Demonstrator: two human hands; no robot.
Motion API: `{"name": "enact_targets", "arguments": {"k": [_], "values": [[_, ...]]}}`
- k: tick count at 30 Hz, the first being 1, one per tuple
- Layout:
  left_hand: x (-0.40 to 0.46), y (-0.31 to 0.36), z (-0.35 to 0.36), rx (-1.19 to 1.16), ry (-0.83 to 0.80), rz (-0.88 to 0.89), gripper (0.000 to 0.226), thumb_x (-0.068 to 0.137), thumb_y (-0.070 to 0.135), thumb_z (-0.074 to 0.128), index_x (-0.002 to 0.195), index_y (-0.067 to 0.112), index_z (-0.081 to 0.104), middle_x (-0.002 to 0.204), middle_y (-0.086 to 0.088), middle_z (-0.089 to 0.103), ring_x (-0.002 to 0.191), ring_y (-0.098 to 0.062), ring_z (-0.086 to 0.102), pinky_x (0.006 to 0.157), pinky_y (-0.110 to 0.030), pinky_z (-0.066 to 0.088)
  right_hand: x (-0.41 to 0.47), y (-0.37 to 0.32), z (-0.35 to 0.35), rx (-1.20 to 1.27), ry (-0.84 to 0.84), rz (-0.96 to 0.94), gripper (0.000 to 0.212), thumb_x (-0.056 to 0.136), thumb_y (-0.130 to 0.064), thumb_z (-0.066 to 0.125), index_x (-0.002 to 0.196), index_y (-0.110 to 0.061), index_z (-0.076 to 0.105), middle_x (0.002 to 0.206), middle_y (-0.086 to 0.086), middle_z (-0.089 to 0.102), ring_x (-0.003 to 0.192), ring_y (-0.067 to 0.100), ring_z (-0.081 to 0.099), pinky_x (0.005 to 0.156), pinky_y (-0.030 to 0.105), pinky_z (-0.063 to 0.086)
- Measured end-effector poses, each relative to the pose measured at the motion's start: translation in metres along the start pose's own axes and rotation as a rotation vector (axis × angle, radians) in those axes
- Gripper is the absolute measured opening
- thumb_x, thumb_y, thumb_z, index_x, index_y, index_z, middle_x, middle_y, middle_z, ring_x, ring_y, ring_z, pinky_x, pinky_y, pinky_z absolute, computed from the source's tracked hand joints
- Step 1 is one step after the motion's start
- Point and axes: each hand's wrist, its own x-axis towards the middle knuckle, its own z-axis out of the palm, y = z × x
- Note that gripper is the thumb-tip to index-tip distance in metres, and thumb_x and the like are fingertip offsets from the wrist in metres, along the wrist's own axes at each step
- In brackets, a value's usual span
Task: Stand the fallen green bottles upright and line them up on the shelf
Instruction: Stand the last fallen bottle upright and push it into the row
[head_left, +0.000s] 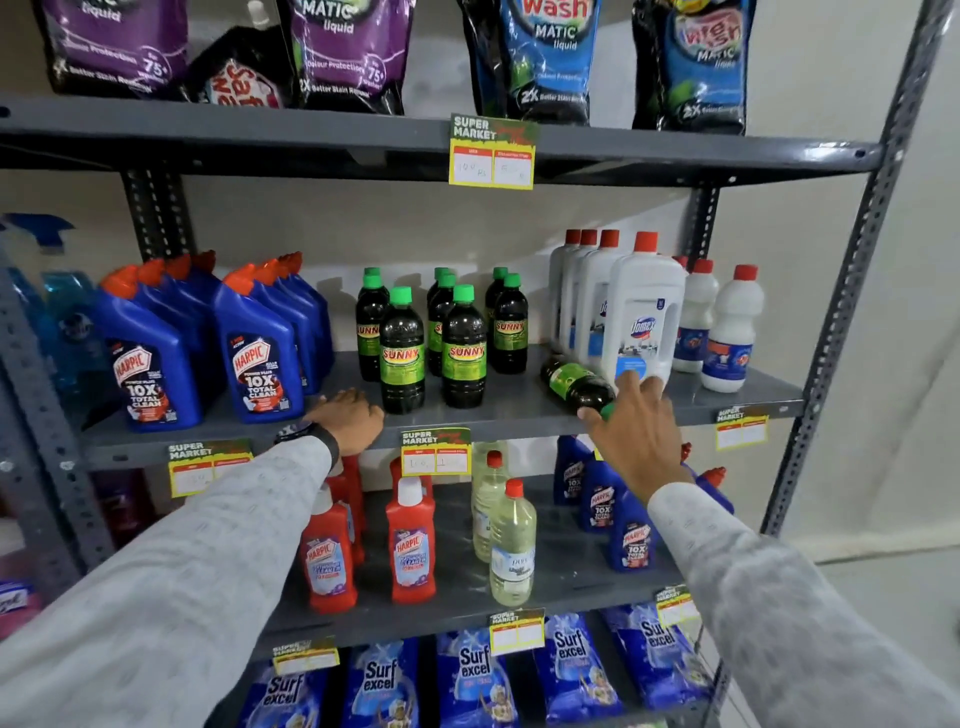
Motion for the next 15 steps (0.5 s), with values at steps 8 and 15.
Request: {"name": "enact_targets", "arguments": {"k": [8,15], "values": [[-0.003,0.002,0.001,-0.087,0.023,-0.035,0.055,0.105,0.032,0.021,0.144,0.001,0.045,0.154,-0.021,0.044,0.144,-0.033,0.041,0.120,-0.055,0.025,-0.001,0.010,0.024,0.296,-0.005,0.042,0.037,0.093,-0.031,0.074,0.106,-0.024,0.040,0.092,0.007,0.068,0.069,0.021,0.058,0.061,0.033,0.042],[0.010,-0.004,0.003,-0.071,0.037,-0.028,0.058,0.105,0.034,0.019,0.149,0.002,0.042,0.160,-0.020,0.039,0.149,-0.032,0.036,0.122,-0.053,0.025,0.044,-0.029,0.005,0.405,0.150,-0.084,0.028,0.092,-0.035,0.074,0.098,-0.030,0.047,0.070,-0.016,0.054,0.063,0.001,0.048,0.060,0.028,0.035]]}}
